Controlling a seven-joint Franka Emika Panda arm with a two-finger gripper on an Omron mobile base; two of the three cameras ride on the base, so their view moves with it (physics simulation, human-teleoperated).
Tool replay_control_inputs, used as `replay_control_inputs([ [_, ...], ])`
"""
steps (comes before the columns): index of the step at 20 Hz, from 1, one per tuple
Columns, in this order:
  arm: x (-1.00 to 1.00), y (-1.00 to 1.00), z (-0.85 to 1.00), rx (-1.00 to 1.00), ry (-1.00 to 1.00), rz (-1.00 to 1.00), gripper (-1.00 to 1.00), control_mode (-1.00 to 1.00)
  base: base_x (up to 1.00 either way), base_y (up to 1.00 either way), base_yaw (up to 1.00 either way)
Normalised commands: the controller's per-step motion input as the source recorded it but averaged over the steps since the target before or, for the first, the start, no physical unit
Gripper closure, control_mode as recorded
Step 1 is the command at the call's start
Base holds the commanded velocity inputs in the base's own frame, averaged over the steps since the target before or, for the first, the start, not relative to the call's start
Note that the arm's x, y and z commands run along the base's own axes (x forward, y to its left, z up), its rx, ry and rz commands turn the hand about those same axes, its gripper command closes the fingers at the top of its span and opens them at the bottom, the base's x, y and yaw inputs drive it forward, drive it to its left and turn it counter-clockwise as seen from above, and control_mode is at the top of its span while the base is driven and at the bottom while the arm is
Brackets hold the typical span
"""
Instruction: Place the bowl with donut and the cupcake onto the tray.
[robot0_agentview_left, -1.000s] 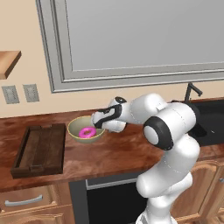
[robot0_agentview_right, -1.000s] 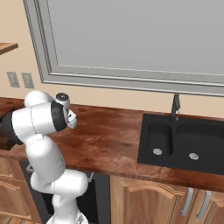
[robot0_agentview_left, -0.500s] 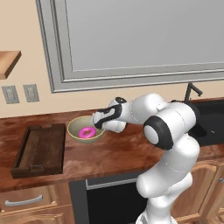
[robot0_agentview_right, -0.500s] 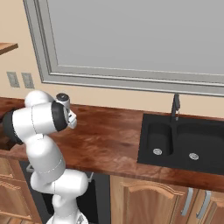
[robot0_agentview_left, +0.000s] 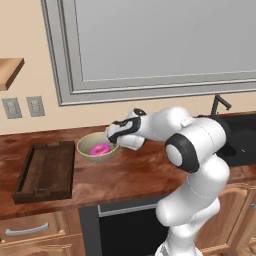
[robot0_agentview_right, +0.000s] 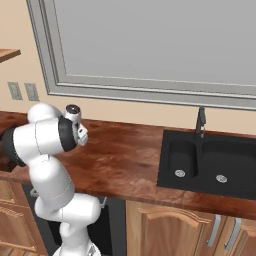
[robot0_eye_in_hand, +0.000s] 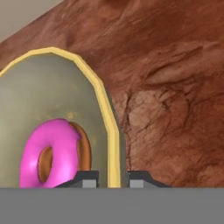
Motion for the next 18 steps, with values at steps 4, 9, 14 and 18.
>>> replay_control_inputs([
  [4,0.0,0.0,0.48,0.03,-0.03,0.0,1.0,-1.0,0.0,0.0,0.0],
  [9,0.0,0.0,0.49,0.03,-0.07,-0.02,1.0,-1.0,0.0,0.0,0.0],
  [14,0.0,0.05,0.5,0.09,-0.02,-0.01,1.0,-1.0,0.0,0.0,0.0],
  [18,0.0,0.06,0.25,0.14,0.0,0.0,1.0,-1.0,0.0,0.0,0.0],
])
